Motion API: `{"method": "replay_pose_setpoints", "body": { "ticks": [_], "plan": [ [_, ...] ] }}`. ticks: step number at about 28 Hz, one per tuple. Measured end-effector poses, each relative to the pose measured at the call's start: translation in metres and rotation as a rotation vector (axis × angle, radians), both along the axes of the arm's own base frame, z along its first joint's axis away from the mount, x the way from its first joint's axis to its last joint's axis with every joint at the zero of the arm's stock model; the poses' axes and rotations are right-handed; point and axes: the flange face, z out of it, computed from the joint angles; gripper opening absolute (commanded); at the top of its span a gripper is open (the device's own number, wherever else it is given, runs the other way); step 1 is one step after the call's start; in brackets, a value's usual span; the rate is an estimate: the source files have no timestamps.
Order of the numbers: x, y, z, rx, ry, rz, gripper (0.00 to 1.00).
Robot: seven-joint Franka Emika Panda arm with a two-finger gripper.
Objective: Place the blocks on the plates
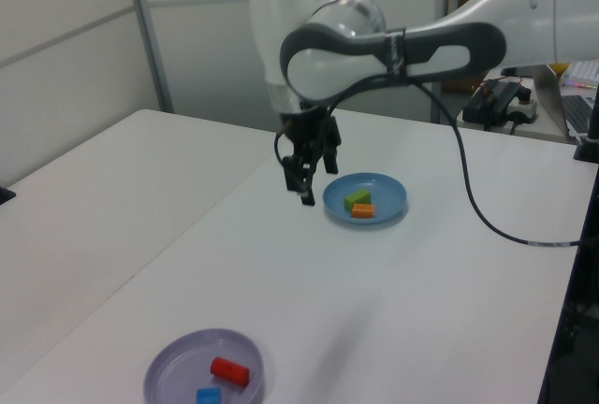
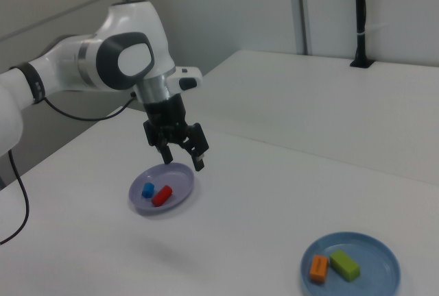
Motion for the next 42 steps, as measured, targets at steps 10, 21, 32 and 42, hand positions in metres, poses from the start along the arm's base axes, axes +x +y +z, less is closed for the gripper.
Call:
{"method": "replay_pose_setpoints", "body": {
  "ticks": [10,21,32,42],
  "plan": [
    [-0.012,-0.031,0.030,0.000,-0.039,-0.009,1.00],
    [-0.012,-0.029,0.026,0.017,-0.028,0.004,1.00],
    [-0.012,-0.043,0.027,0.024,-0.031,-0.021,1.00],
    [-0.013,-0.055,0.029,0.060,-0.034,-0.051,1.00]
  ]
}}
